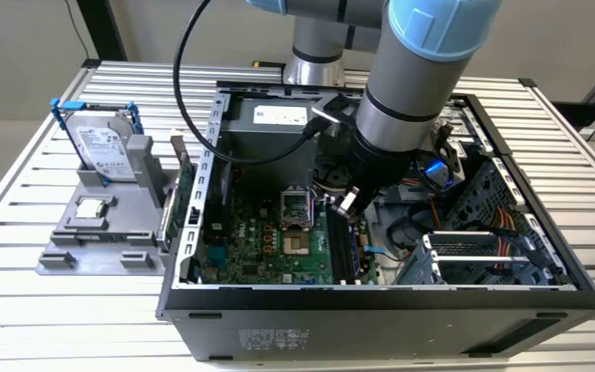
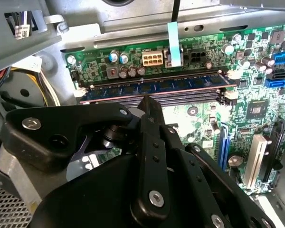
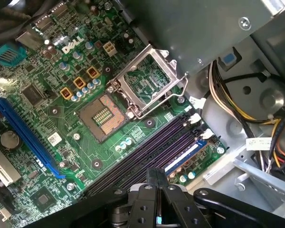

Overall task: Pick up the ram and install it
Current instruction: 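Press down the ram until it locks into place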

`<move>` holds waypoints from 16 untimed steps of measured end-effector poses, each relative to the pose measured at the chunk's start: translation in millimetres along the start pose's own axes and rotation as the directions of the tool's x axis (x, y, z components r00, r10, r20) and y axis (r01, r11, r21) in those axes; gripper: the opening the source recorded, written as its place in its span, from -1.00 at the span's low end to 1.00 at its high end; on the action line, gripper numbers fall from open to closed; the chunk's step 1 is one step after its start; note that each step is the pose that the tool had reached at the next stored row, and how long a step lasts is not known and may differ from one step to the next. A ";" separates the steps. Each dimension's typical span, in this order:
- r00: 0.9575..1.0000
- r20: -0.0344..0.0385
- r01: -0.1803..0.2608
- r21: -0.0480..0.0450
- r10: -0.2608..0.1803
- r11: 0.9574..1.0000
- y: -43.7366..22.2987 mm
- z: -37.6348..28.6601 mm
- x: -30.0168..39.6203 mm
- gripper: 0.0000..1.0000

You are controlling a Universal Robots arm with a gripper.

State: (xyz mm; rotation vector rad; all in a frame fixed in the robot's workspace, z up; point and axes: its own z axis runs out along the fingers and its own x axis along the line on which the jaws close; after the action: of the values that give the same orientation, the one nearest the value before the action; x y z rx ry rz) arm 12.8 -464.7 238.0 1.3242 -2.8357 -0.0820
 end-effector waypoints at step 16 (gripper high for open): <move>0.989 -0.008 0.149 -0.002 -0.149 0.989 -1.6 -0.1 -1.5 -1.00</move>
State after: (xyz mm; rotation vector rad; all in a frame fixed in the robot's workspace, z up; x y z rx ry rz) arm 15.1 -464.6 238.1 1.5311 -2.7250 -0.0802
